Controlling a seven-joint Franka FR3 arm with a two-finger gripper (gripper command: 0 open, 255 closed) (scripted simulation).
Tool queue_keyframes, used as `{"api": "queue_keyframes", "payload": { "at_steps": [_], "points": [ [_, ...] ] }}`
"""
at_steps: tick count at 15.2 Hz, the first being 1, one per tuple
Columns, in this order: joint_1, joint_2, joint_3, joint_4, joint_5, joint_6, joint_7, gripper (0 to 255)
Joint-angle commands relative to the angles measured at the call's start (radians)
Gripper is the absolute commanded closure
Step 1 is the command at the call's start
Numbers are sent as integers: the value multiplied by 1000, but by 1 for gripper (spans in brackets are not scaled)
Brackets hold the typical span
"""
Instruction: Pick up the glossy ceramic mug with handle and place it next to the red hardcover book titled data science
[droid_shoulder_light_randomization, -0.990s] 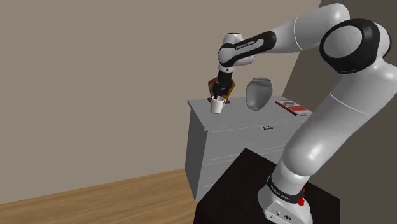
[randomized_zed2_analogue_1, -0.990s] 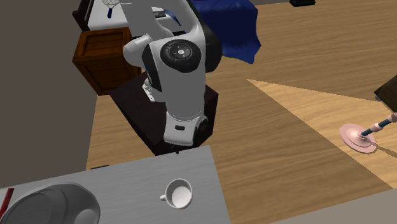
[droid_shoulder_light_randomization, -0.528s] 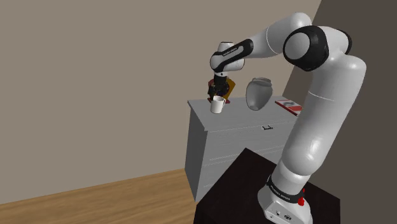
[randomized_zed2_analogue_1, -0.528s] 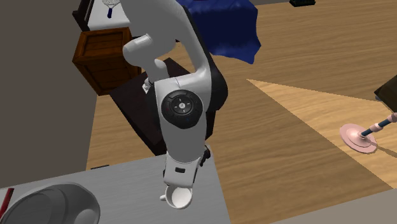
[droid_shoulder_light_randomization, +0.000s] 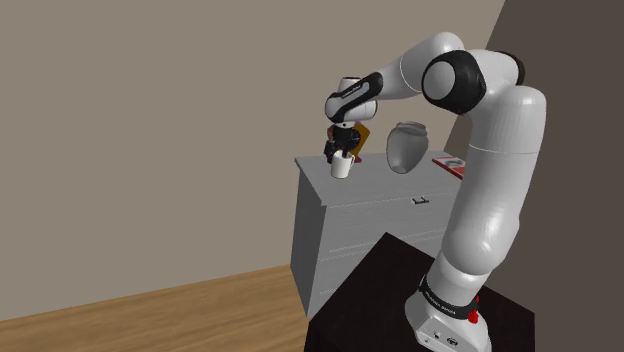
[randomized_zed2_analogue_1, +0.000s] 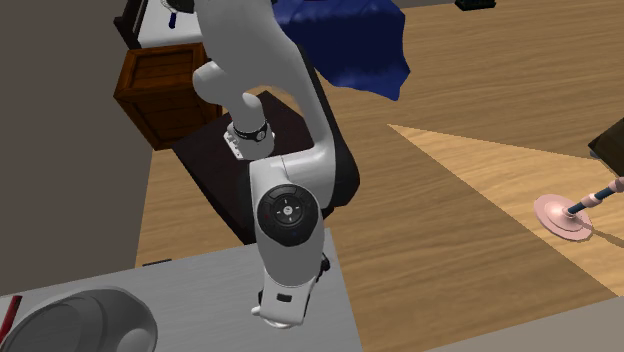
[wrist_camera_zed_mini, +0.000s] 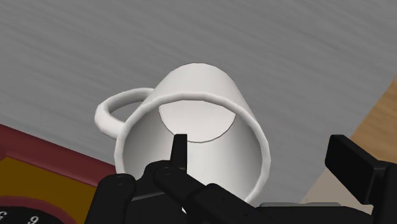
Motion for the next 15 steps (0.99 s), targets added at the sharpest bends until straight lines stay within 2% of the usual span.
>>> {"api": "queue_keyframes", "payload": {
  "at_steps": [1,9,10,15],
  "points": [
    [-3,18,2,-7,7,25,-5,0],
    [-3,22,2,-9,9,31,-6,0],
    [-3,22,2,-9,9,31,-6,255],
    [-3,22,2,-9,9,31,-6,255]
  ]
}}
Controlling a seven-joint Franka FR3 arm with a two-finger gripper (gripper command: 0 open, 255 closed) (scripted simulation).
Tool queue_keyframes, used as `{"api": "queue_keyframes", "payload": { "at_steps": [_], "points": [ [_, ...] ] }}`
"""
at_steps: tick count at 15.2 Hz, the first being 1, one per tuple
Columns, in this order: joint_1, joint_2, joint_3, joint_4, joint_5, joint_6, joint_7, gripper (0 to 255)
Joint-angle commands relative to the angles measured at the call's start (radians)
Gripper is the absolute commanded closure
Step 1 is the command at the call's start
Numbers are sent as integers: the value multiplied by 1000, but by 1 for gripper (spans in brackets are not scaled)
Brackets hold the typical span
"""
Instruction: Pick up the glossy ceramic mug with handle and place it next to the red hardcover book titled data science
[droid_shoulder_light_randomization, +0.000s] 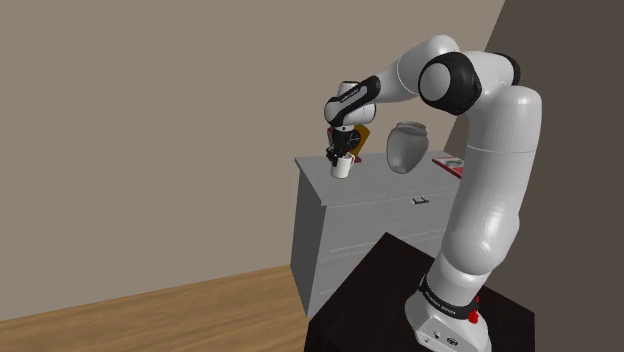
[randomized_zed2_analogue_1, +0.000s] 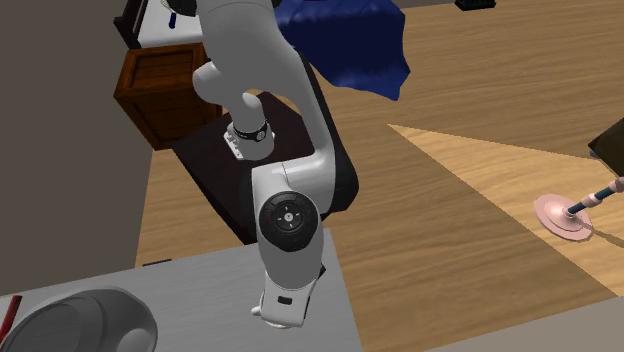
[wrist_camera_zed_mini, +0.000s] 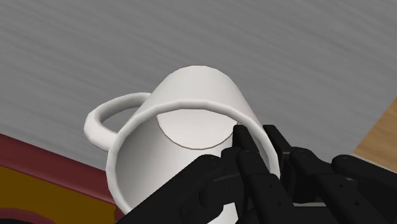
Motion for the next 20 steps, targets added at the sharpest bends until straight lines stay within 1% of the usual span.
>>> {"api": "queue_keyframes", "payload": {
  "at_steps": [1,4,20],
  "points": [
    [0,0,0,0,0,0,0,255],
    [0,0,0,0,0,0,0,255],
    [9,-92,-9,107,-36,-194,19,255]
  ]
}}
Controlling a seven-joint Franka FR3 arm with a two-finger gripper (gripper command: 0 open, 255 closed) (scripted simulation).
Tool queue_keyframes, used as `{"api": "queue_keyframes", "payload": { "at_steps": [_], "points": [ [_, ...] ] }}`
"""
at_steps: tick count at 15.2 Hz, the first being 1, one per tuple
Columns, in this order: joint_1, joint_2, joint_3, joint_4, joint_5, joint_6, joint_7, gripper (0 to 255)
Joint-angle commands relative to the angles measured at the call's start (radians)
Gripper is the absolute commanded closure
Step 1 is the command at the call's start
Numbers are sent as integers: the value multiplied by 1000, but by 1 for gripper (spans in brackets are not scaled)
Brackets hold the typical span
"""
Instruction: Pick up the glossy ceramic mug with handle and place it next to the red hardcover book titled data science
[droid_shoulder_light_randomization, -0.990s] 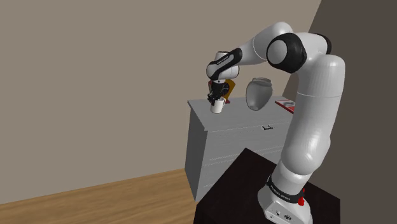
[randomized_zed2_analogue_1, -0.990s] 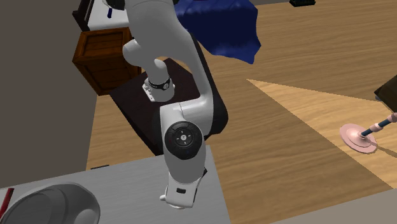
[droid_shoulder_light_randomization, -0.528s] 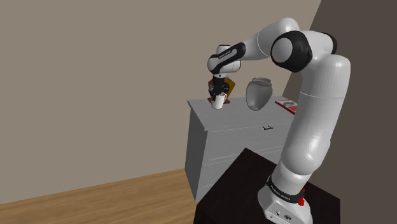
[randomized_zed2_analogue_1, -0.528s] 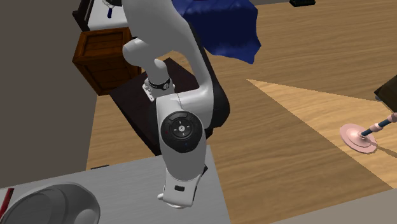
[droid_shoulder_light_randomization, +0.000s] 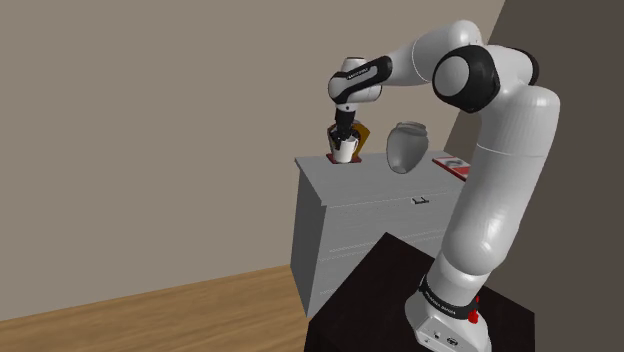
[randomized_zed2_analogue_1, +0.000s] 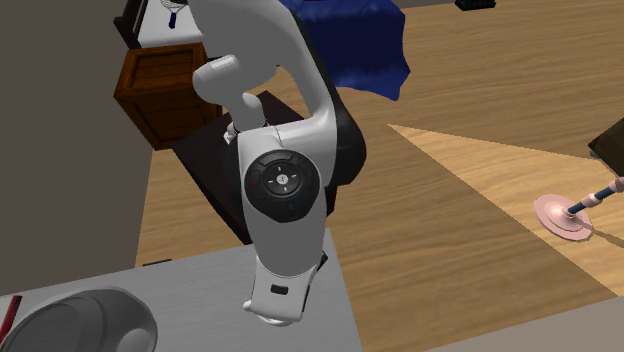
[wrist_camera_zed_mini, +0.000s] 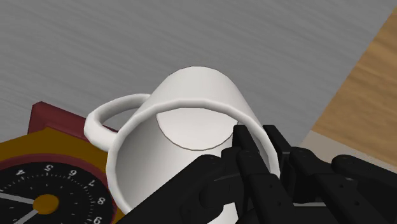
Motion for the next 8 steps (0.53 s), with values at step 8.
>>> {"api": "queue_keyframes", "payload": {
  "at_steps": [8],
  "points": [
    [2,-30,-2,86,-11,-115,4,255]
  ]
}}
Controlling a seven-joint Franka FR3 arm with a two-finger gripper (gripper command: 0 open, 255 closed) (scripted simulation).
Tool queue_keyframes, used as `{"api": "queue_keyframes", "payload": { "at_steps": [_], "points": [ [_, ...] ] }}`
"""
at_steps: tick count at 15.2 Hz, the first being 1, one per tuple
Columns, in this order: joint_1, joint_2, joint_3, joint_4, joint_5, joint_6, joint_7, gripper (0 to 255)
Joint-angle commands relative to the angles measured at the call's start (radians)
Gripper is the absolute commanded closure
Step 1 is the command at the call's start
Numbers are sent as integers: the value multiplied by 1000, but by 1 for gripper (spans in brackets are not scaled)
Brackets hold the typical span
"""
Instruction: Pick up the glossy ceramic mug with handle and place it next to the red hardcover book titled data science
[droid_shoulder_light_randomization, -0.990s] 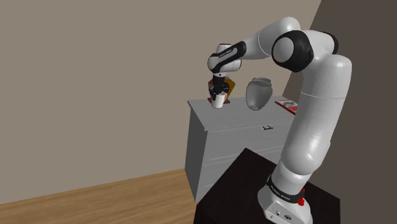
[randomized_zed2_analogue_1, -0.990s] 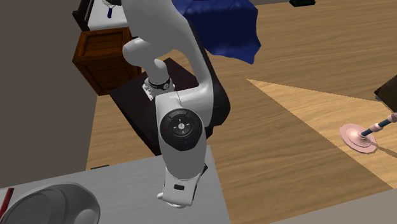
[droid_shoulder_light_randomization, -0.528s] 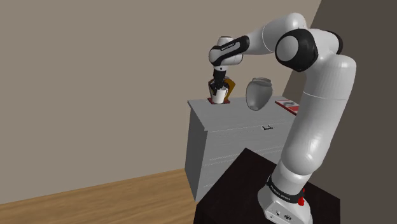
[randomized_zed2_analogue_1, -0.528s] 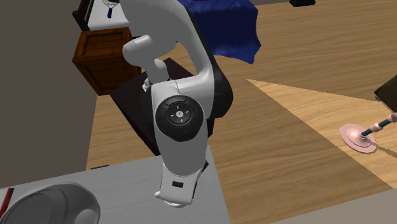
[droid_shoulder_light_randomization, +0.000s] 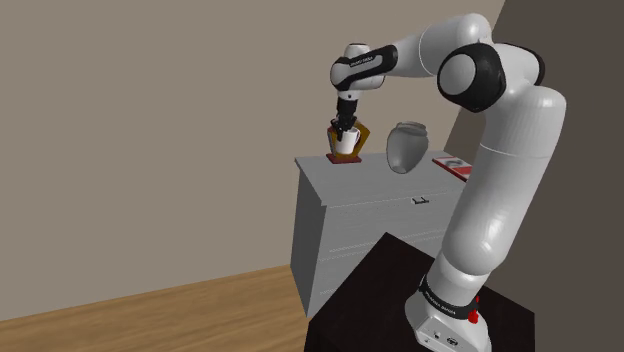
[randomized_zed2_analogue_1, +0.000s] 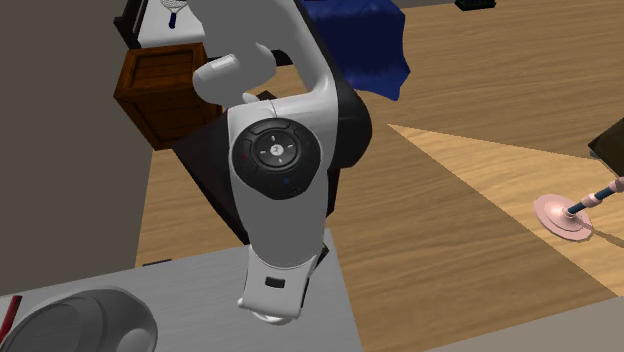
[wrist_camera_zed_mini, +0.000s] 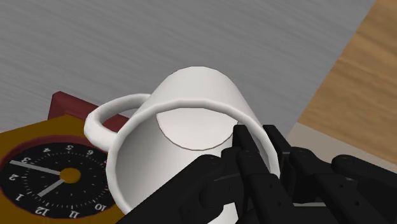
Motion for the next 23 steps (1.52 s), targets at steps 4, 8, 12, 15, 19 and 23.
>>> {"api": "queue_keyframes", "payload": {
  "at_steps": [4,8,12,15,19,23],
  "points": [
    [0,-10,-1,57,-4,-67,1,255],
    [0,-15,-1,105,-5,-120,1,255],
    [-31,-55,-28,66,-13,-117,-57,255],
    [-63,-86,-58,29,-19,-107,-117,255],
    [-107,-113,-100,-3,-23,-98,-203,255],
    [-153,-125,-144,-16,-22,-94,-294,255]
  ]
}}
